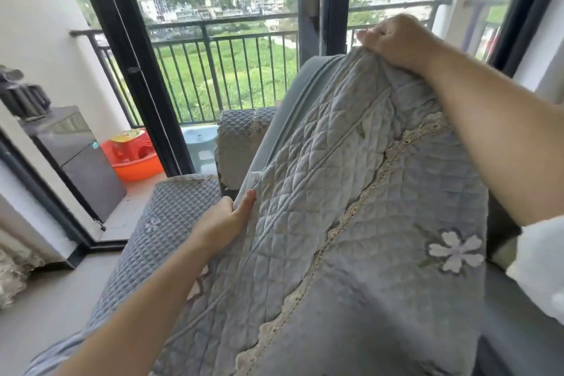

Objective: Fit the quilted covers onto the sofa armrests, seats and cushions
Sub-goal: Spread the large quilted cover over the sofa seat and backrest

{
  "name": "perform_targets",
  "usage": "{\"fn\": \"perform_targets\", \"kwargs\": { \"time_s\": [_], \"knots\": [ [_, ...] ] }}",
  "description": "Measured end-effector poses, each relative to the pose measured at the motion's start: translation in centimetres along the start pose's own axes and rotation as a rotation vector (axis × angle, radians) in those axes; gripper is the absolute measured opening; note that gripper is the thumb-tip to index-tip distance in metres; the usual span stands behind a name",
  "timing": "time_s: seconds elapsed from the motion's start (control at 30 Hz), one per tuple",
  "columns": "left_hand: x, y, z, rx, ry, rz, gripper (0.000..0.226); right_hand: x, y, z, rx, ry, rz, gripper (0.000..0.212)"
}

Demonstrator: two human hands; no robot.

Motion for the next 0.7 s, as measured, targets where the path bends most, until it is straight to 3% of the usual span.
{"fn": "perform_targets", "kwargs": {
  "time_s": [0.13,0.17,0.27,0.4,0.57,0.7],
  "knots": [
    [2.5,0.4,1.0,-0.150,0.080,-0.107,0.099,1.2,-0.9,-0.6,-0.052,0.030,-0.036,0.047],
    [3.9,0.4,1.3,-0.186,0.098,-0.164,0.096,1.7,-1.2,-0.9,-0.061,0.046,-0.034,0.050],
    [10.6,-0.3,2.7,-0.173,0.197,-0.271,0.057,2.9,-1.8,-1.0,-0.063,0.048,-0.021,0.059],
    [17.4,-0.3,3.8,-0.205,0.296,-0.320,0.104,3.8,-2.8,-0.9,-0.075,0.008,-0.004,0.051],
    [20.3,1.0,4.6,-0.228,0.372,-0.438,0.065,5.7,-3.9,-0.3,-0.039,-0.049,0.038,0.053],
    [21.7,0.7,4.4,-0.271,0.314,-0.491,0.074,6.2,-4.7,0.1,0.057,-0.168,0.046,0.055]
  ]
}}
Point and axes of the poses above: each hand's wrist, its own z-axis towards the middle knuckle, its own y-axis out of the palm, x = y × z, the point moved 7 cm from there along z, towards the middle knuckle, and after that the axes turned 14 degrees about x, right-handed, at the moved point
